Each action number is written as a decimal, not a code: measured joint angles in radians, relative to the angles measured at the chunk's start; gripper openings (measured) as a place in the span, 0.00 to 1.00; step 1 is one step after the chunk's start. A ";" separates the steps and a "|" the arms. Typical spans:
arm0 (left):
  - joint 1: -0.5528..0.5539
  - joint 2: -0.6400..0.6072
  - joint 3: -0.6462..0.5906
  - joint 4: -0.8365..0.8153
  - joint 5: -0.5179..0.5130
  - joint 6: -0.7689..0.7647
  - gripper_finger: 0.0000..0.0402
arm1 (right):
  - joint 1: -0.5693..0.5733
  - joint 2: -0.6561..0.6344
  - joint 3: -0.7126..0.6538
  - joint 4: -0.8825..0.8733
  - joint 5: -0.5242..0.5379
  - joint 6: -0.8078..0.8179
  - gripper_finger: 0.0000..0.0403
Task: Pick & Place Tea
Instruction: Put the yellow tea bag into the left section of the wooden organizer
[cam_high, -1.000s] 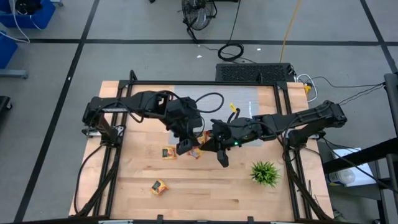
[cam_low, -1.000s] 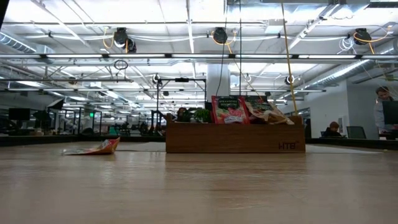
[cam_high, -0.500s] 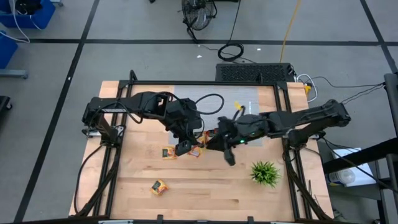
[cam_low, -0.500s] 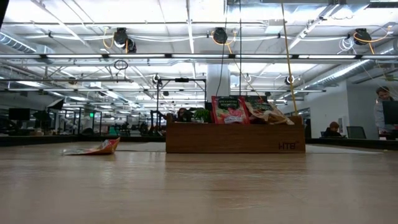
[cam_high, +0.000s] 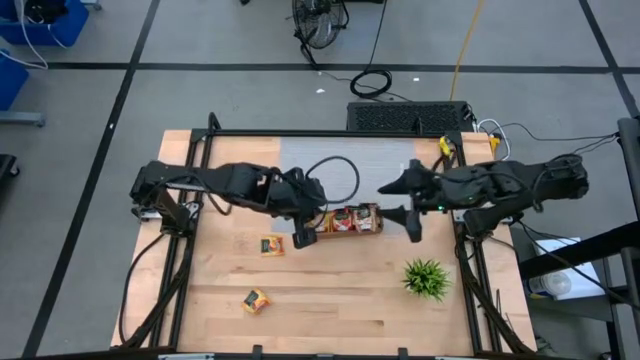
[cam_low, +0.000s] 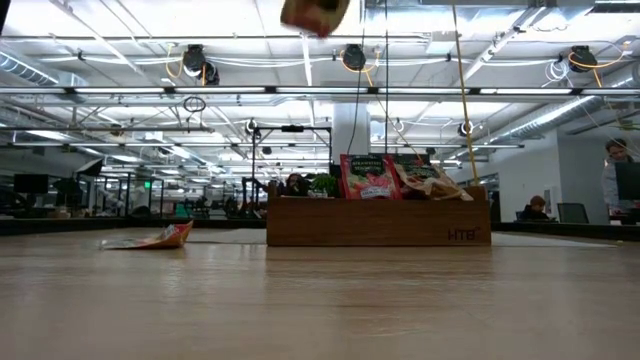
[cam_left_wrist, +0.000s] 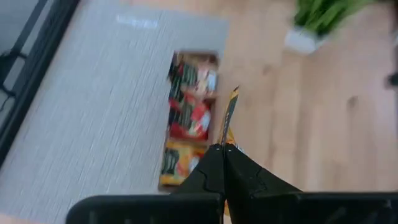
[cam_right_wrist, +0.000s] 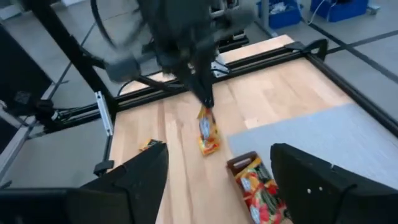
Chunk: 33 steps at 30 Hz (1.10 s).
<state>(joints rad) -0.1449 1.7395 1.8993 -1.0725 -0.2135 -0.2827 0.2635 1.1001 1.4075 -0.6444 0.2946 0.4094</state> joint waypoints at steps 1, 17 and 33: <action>0.004 -0.001 -0.035 0.011 -0.005 0.002 0.00 | 0.000 -0.016 -0.012 0.006 0.015 0.002 0.66; 0.064 -0.014 -0.487 0.455 -0.039 0.049 0.00 | 0.000 -0.141 -0.284 0.174 0.015 0.053 0.66; 0.061 -0.014 -0.795 0.820 -0.061 -0.008 0.00 | 0.000 -0.200 -0.376 0.255 0.015 0.075 0.65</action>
<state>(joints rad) -0.0840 1.7252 1.1044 -0.2529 -0.2740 -0.2903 0.2638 0.9001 1.0317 -0.3893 0.3092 0.4844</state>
